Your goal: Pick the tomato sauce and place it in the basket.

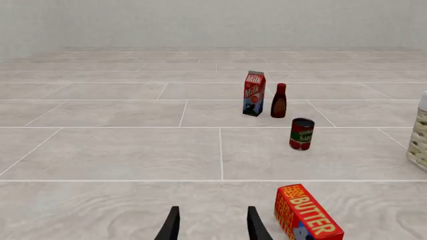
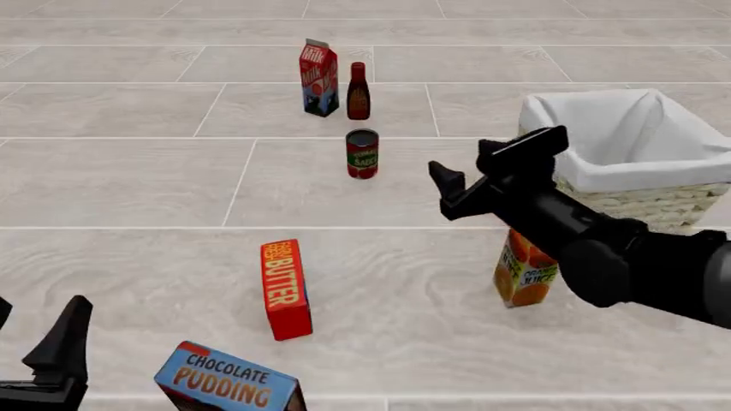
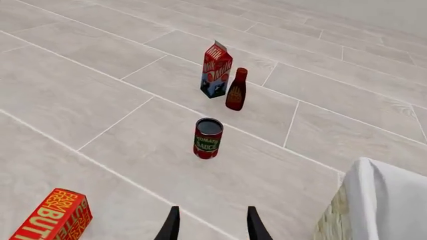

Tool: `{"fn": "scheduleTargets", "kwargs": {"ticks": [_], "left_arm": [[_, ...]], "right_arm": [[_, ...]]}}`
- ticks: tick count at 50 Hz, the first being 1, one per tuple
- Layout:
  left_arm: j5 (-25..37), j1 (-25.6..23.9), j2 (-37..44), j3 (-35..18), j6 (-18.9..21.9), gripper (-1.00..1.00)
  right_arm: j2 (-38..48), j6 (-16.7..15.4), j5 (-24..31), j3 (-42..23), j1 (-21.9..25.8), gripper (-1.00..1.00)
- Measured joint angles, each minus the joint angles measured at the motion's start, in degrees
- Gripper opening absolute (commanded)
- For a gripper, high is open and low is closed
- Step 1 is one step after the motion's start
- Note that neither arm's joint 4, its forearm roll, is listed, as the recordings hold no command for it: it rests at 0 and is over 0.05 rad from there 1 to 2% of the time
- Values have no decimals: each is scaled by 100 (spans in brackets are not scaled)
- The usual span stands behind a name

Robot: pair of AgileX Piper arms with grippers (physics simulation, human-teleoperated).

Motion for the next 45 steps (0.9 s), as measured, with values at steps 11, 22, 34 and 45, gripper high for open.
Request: {"fn": "scheduleTargets", "kwargs": {"ticks": [11, 22, 34, 45], "left_arm": [[0, 0, 0, 0, 0, 100], [0, 0, 0, 0, 0, 100], [0, 0, 0, 0, 0, 100], [0, 0, 0, 0, 0, 100]], "right_arm": [[611, -3, -267, -346, 39, 100], [1115, -32, -554, -665, 120, 100], [1565, -35, -657, -1056, 231, 100], [2011, -21, -735, -1443, 254, 100]]}}
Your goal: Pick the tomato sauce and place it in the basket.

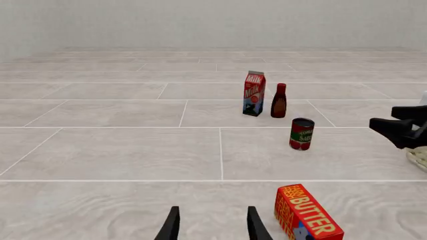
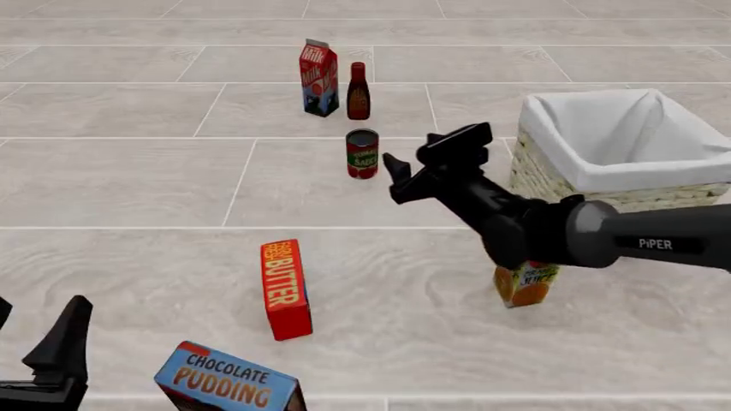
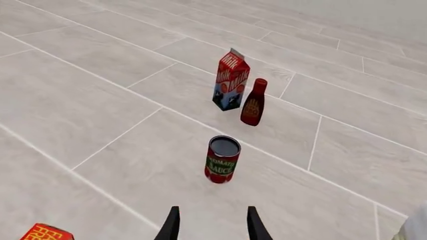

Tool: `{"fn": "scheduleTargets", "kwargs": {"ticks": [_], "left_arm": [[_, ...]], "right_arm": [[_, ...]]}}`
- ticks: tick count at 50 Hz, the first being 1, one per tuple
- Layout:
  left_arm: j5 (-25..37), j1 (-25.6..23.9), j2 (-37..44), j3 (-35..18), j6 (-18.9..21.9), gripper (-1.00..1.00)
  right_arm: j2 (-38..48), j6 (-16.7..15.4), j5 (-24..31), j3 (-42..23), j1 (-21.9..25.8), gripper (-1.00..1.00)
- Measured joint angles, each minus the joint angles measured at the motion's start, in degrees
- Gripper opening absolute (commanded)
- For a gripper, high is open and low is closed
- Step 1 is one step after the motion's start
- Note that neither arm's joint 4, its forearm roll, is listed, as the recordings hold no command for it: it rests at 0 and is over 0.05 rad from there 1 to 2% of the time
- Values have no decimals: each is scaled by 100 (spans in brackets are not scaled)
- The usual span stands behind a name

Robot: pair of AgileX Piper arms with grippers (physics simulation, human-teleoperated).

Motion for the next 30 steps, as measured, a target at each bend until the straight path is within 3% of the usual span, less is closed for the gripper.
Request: {"fn": "scheduleTargets", "kwargs": {"ticks": [30], "left_arm": [[0, 0, 0, 0, 0, 100]], "right_arm": [[1203, 107, 119, -1227, -238, 100]]}}
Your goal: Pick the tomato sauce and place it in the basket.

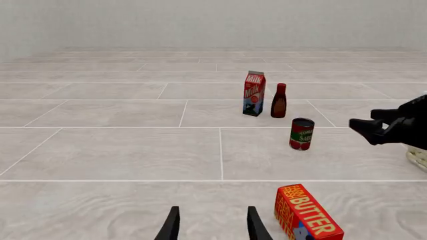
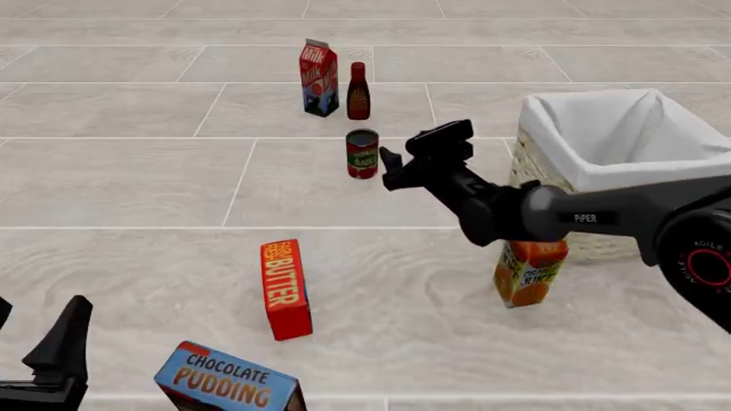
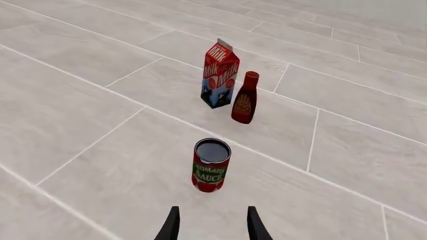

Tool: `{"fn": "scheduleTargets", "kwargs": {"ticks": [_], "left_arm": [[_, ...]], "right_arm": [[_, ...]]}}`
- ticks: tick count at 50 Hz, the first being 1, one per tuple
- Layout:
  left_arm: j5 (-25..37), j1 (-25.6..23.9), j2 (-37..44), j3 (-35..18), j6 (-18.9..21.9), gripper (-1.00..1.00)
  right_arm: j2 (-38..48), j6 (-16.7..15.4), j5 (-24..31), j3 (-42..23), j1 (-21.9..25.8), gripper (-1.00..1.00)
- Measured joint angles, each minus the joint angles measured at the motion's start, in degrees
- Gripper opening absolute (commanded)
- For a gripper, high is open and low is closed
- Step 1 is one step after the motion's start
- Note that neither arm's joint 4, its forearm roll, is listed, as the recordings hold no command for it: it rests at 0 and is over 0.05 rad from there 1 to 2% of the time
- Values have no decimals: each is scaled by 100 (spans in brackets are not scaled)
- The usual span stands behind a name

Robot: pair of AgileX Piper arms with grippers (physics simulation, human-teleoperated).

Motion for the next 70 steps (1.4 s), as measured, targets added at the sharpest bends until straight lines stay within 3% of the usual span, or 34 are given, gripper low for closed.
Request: {"fn": "scheduleTargets", "kwargs": {"ticks": [70], "left_arm": [[0, 0, 0, 0, 0, 100]], "right_arm": [[2331, -7, 1603, -3407, -174, 100]]}}
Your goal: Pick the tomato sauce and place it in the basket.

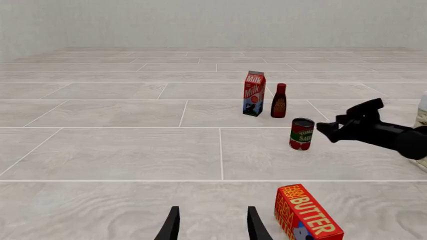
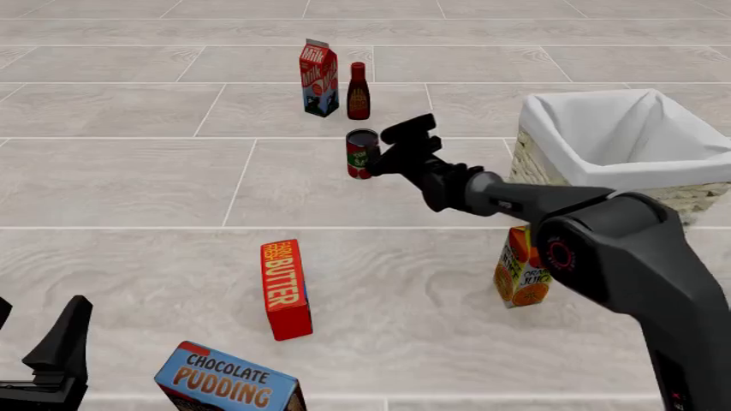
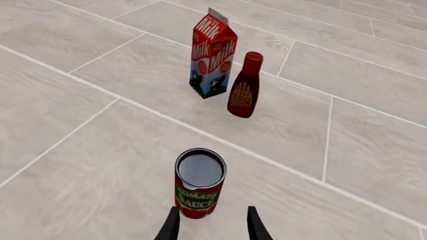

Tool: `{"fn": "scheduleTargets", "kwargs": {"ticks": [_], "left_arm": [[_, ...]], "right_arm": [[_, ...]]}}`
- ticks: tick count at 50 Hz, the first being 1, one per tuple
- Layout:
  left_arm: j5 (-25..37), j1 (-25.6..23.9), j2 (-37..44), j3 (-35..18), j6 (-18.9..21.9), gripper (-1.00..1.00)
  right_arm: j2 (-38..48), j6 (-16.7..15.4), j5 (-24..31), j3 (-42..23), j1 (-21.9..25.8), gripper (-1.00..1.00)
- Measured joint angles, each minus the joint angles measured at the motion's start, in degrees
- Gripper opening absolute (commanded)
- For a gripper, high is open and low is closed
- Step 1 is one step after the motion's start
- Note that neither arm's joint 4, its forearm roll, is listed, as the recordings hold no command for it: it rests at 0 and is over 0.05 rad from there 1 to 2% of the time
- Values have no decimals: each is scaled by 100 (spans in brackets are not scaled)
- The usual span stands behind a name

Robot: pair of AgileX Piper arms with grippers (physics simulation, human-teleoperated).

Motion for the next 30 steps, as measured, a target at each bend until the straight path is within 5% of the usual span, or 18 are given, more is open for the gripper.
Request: {"fn": "scheduleTargets", "kwargs": {"ticks": [30], "left_arm": [[0, 0, 0, 0, 0, 100]], "right_arm": [[734, -56, 584, -1187, 46, 100]]}}
